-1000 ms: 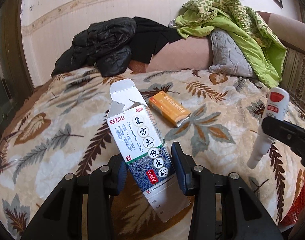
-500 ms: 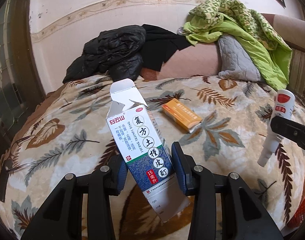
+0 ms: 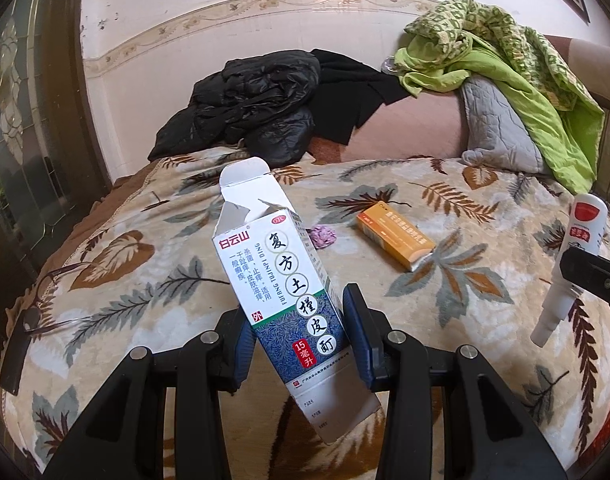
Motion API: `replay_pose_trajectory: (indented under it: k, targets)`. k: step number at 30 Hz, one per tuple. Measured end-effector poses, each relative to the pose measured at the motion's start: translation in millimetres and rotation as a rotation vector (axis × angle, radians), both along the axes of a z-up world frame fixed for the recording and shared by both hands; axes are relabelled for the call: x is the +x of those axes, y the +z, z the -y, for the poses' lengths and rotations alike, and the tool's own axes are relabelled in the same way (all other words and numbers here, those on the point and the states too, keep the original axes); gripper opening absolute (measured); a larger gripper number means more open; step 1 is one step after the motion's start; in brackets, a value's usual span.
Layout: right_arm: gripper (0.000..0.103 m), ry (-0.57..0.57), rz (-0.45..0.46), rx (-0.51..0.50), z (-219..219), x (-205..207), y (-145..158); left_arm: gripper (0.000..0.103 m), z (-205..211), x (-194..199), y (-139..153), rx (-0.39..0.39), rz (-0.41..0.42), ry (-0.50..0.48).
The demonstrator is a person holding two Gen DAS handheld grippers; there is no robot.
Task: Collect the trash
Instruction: 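Hold the white box in the left tool while the right tool holds the spray bottle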
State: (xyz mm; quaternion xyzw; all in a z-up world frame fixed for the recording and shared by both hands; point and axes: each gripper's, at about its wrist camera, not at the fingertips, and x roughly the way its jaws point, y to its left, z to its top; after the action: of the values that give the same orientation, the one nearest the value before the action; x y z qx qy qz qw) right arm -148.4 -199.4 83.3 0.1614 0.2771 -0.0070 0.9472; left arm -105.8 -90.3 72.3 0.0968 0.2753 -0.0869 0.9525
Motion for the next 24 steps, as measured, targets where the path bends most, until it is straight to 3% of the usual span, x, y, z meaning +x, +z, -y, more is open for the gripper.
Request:
replay_pose_trajectory:
  k: [24]
  targets:
    - [0.036,0.03,0.004,0.003,-11,5,-1,0.04,-11,-2,6,-0.005,0.031,0.033]
